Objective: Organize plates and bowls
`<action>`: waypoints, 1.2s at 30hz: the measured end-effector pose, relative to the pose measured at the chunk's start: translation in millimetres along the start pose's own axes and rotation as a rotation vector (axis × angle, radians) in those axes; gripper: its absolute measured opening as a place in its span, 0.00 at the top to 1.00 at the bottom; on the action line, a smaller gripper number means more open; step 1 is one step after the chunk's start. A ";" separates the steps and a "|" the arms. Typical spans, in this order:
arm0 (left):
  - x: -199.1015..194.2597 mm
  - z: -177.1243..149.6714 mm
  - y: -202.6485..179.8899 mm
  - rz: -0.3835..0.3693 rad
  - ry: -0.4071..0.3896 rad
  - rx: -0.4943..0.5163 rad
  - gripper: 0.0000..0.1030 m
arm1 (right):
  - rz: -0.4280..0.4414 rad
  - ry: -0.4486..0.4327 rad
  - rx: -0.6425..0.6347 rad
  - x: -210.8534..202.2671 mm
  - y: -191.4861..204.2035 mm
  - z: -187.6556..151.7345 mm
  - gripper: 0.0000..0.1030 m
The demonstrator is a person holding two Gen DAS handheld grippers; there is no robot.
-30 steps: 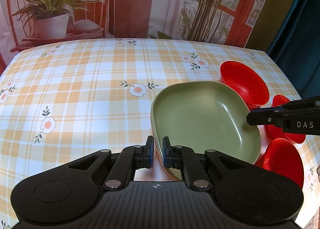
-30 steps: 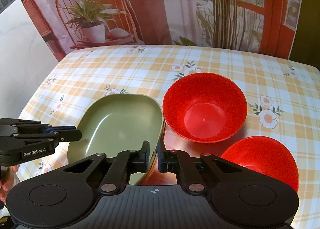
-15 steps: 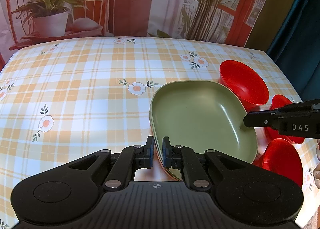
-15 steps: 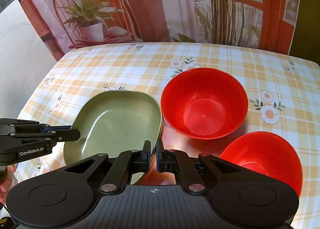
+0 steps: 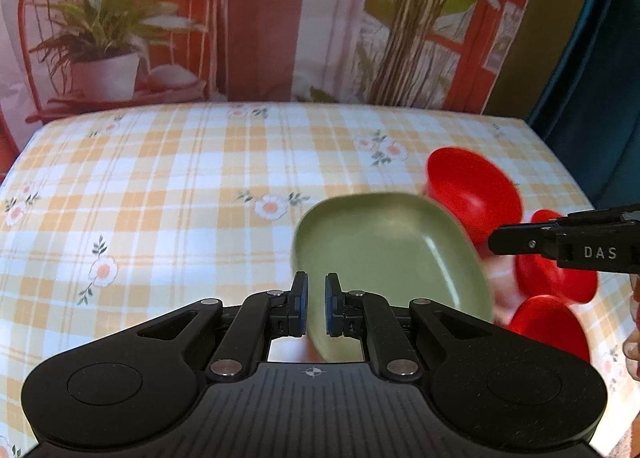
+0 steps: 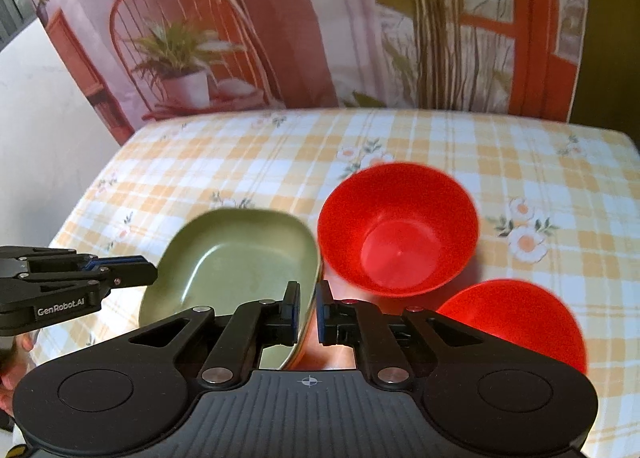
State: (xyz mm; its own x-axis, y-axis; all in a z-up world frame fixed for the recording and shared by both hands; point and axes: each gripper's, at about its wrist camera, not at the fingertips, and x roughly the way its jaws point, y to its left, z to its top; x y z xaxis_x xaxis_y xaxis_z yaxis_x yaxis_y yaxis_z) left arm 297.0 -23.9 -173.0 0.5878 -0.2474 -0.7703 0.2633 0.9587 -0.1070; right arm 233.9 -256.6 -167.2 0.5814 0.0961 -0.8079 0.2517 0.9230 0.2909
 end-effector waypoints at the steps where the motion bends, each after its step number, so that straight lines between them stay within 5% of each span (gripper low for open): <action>1: -1.3 1.1 -2.4 -0.006 -0.004 0.002 0.91 | -0.003 -0.008 0.005 -3.0 -3.5 1.2 0.91; 20: -6.0 20.2 -45.4 -0.085 -0.028 0.056 0.91 | -0.087 -0.063 0.110 -36.8 -74.2 13.3 0.90; 36: -14.4 -28.9 -77.0 -0.229 0.070 0.075 0.91 | -0.024 -0.042 -0.013 -60.5 -37.3 -40.7 0.86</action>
State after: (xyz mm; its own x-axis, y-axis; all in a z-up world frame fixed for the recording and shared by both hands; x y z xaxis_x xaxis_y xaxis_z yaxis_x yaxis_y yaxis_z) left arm 246.2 -90.1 -171.8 0.4526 -0.4441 -0.7733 0.4407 0.8653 -0.2390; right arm 157.8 -281.7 -150.1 0.6075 0.0584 -0.7922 0.2562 0.9296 0.2651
